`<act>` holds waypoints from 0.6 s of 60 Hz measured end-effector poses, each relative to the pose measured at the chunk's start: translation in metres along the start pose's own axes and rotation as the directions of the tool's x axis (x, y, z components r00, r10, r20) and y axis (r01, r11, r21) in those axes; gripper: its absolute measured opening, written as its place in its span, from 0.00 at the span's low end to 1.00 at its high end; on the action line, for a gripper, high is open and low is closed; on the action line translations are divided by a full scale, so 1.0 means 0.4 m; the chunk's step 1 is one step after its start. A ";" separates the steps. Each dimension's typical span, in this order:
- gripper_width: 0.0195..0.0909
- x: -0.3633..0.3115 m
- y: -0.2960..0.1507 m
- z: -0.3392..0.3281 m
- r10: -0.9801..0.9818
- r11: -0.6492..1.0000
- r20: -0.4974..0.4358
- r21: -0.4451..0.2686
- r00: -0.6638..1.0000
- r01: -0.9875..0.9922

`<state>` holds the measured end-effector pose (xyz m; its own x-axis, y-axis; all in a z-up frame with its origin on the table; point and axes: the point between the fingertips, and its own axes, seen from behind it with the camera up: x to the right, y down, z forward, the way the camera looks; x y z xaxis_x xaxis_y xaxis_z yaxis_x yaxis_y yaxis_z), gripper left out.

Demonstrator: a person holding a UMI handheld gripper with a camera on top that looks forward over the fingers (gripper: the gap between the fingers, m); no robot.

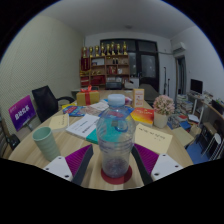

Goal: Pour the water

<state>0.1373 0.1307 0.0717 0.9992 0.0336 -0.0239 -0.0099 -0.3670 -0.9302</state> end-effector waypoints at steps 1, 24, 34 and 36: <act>0.91 -0.001 -0.001 -0.011 0.006 1.000 -0.001 0.000 1.000 -0.006; 0.90 -0.156 -0.099 -0.488 0.126 0.992 -0.160 0.042 0.979 -0.120; 0.91 -0.296 -0.172 -0.723 0.083 0.996 -0.213 0.059 0.973 -0.072; 0.90 -0.334 -0.187 -0.764 0.082 0.996 -0.205 0.062 0.975 -0.071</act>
